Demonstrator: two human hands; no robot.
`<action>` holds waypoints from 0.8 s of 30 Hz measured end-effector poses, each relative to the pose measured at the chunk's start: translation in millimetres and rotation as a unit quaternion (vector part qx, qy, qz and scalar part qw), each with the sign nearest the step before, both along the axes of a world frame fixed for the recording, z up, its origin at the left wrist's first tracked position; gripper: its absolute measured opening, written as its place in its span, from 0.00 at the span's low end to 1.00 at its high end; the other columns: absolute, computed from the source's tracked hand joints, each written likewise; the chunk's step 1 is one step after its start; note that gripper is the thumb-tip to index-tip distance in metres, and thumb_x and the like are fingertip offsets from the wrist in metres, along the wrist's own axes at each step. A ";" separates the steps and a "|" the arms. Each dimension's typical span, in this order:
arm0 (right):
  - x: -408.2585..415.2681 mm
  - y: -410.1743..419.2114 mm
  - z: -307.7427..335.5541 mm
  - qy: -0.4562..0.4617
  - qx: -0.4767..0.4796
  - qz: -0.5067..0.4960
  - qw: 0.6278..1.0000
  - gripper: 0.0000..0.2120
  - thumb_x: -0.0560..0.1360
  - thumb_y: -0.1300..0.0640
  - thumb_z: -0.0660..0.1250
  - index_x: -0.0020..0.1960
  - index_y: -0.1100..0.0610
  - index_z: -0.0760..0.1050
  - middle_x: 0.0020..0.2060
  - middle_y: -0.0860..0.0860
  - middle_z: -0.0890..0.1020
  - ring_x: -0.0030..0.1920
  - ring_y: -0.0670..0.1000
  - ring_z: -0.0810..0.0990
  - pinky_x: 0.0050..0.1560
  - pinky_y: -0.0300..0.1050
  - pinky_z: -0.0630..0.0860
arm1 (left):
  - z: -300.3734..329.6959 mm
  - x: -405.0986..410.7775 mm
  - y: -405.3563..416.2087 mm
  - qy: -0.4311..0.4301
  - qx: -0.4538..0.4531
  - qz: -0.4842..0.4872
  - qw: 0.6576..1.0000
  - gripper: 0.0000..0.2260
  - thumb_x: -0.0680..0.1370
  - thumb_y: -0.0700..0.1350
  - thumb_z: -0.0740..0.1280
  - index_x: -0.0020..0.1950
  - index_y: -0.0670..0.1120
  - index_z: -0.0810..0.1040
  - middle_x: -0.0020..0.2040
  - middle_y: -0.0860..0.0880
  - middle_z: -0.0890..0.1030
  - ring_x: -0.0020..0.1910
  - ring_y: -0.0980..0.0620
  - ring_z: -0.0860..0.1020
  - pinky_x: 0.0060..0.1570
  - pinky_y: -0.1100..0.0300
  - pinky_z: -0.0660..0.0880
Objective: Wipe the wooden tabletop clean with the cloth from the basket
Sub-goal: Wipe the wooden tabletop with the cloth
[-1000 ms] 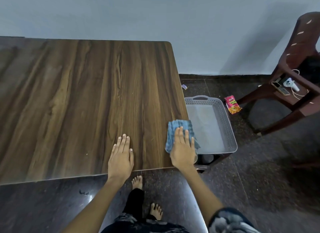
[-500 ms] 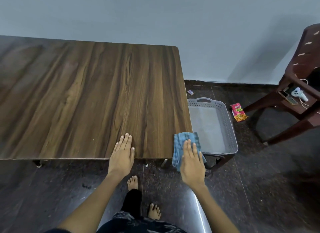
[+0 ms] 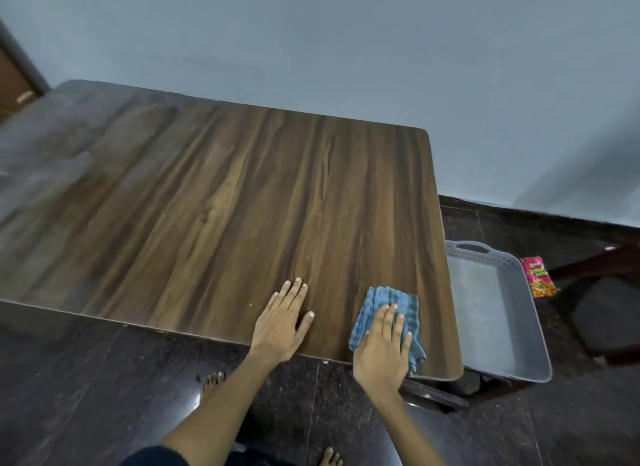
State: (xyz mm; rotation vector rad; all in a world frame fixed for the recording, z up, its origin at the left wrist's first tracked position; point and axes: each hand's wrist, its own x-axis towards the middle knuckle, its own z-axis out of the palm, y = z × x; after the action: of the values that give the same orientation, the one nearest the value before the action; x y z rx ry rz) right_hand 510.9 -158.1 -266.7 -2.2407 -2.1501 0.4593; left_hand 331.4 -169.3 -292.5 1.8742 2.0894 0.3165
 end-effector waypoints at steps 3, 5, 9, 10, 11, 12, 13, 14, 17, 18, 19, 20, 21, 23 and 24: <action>-60.8 27.2 1.5 0.007 -0.010 0.020 1.000 0.32 0.80 0.53 0.51 0.76 0.60 0.36 0.76 0.54 0.41 0.76 0.53 0.38 0.74 0.52 0.39 | -0.8 -39.6 23.5 -0.002 0.001 0.001 1.000 0.36 0.71 0.65 0.35 0.76 0.49 0.48 0.76 0.54 0.47 0.71 0.61 0.40 0.70 0.63 0.40; -102.4 45.1 1.7 0.009 -0.010 0.027 1.000 0.33 0.80 0.52 0.52 0.76 0.60 0.35 0.76 0.54 0.41 0.76 0.53 0.38 0.74 0.52 0.39 | -1.9 -71.2 42.1 -0.005 0.011 0.001 1.000 0.36 0.71 0.65 0.35 0.76 0.49 0.48 0.76 0.54 0.47 0.71 0.61 0.39 0.69 0.63 0.40; -207.5 90.0 -1.4 0.015 -0.008 0.027 0.999 0.33 0.80 0.52 0.51 0.76 0.60 0.35 0.76 0.54 0.41 0.76 0.53 0.38 0.74 0.51 0.38 | -2.8 -159.5 87.6 -0.004 0.029 -0.009 1.000 0.34 0.72 0.62 0.36 0.76 0.50 0.49 0.76 0.55 0.47 0.71 0.61 0.39 0.68 0.66 0.37; -231.6 100.0 -0.5 0.017 -0.010 0.026 0.999 0.33 0.80 0.51 0.50 0.76 0.60 0.35 0.76 0.54 0.41 0.76 0.53 0.38 0.74 0.51 0.38 | -1.9 -178.4 96.9 -0.005 0.030 -0.017 0.999 0.33 0.73 0.61 0.36 0.76 0.50 0.49 0.76 0.55 0.47 0.71 0.61 0.40 0.68 0.66 0.37; -261.2 112.9 -0.5 0.019 -0.013 0.024 0.999 0.33 0.80 0.51 0.50 0.76 0.60 0.35 0.76 0.54 0.41 0.76 0.53 0.38 0.74 0.51 0.38 | -2.9 -202.8 108.8 -0.003 0.028 -0.026 0.999 0.32 0.74 0.61 0.37 0.76 0.50 0.50 0.75 0.56 0.47 0.72 0.61 0.41 0.68 0.66 0.38; -288.5 124.6 0.0 0.020 -0.018 0.021 0.999 0.33 0.80 0.50 0.51 0.76 0.60 0.35 0.76 0.54 0.41 0.76 0.53 0.38 0.73 0.51 0.38 | -3.9 -224.8 118.5 0.007 0.029 -0.035 0.999 0.30 0.75 0.59 0.40 0.75 0.49 0.53 0.75 0.55 0.50 0.73 0.59 0.44 0.69 0.65 0.41; -316.0 136.5 0.5 0.021 -0.022 0.016 0.999 0.34 0.80 0.50 0.51 0.76 0.60 0.35 0.76 0.54 0.42 0.76 0.53 0.38 0.74 0.51 0.39 | -5.6 -248.3 128.3 0.022 0.024 -0.043 0.999 0.27 0.77 0.57 0.44 0.74 0.49 0.58 0.75 0.54 0.56 0.73 0.57 0.51 0.70 0.62 0.47; -340.1 147.8 2.0 0.024 -0.026 0.008 0.999 0.34 0.80 0.50 0.51 0.76 0.60 0.36 0.77 0.53 0.42 0.76 0.52 0.38 0.74 0.52 0.40 | -5.8 -270.2 137.1 0.024 0.019 -0.046 0.998 0.24 0.78 0.55 0.48 0.72 0.49 0.63 0.73 0.53 0.63 0.72 0.56 0.59 0.69 0.59 0.54; -400.7 185.4 4.5 0.035 -0.036 -0.013 0.999 0.34 0.80 0.50 0.53 0.76 0.58 0.36 0.76 0.51 0.41 0.76 0.53 0.39 0.73 0.54 0.44 | -10.7 -331.5 167.1 0.008 0.032 -0.066 0.997 0.21 0.78 0.50 0.53 0.68 0.48 0.70 0.69 0.52 0.71 0.68 0.53 0.68 0.65 0.55 0.64; -420.4 199.4 3.9 0.041 -0.038 -0.016 0.998 0.34 0.80 0.50 0.53 0.77 0.58 0.37 0.76 0.51 0.40 0.76 0.53 0.40 0.73 0.54 0.45 | -13.0 -350.9 179.0 0.002 0.037 -0.080 0.996 0.21 0.77 0.49 0.52 0.69 0.47 0.69 0.69 0.52 0.70 0.68 0.52 0.68 0.65 0.55 0.65; -437.9 212.7 3.4 0.047 -0.038 -0.013 0.998 0.34 0.80 0.50 0.54 0.77 0.57 0.38 0.77 0.50 0.41 0.76 0.53 0.40 0.73 0.54 0.45 | -13.2 -367.2 190.3 -0.001 0.039 -0.092 0.995 0.22 0.77 0.50 0.50 0.70 0.47 0.68 0.70 0.52 0.69 0.69 0.52 0.66 0.67 0.55 0.63; -452.7 224.7 4.3 0.052 -0.036 -0.006 0.998 0.33 0.80 0.51 0.55 0.77 0.57 0.40 0.77 0.50 0.41 0.76 0.52 0.40 0.73 0.54 0.46 | -12.4 -379.5 200.0 -0.005 0.041 -0.100 0.994 0.24 0.77 0.51 0.47 0.71 0.47 0.65 0.72 0.52 0.65 0.72 0.51 0.62 0.69 0.57 0.58; -469.4 236.9 4.2 0.055 -0.036 0.002 0.998 0.33 0.79 0.51 0.55 0.77 0.57 0.41 0.77 0.49 0.42 0.76 0.52 0.41 0.72 0.54 0.47 | -11.7 -393.7 210.5 -0.011 0.039 -0.099 0.994 0.27 0.76 0.53 0.43 0.73 0.47 0.61 0.74 0.52 0.61 0.74 0.51 0.57 0.70 0.59 0.51; -499.5 258.3 5.6 0.064 -0.034 0.023 0.997 0.32 0.80 0.51 0.54 0.77 0.57 0.43 0.77 0.49 0.43 0.76 0.53 0.42 0.72 0.54 0.47 | -13.5 -421.0 227.7 -0.017 0.041 -0.070 0.997 0.32 0.73 0.55 0.37 0.75 0.47 0.57 0.75 0.52 0.55 0.75 0.52 0.51 0.70 0.62 0.43; -513.4 268.2 5.9 0.070 -0.035 0.036 0.996 0.30 0.80 0.52 0.53 0.77 0.57 0.43 0.77 0.49 0.43 0.76 0.53 0.43 0.72 0.54 0.47 | -13.8 -434.9 235.4 -0.016 0.046 -0.050 0.998 0.33 0.72 0.55 0.36 0.75 0.47 0.57 0.76 0.51 0.55 0.75 0.51 0.50 0.70 0.61 0.43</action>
State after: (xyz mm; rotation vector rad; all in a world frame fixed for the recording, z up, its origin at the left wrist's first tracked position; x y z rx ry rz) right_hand -2.5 110.1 -260.8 -2.1003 -2.1824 0.6814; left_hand -103.5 66.1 -306.3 2.0051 1.9826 0.4228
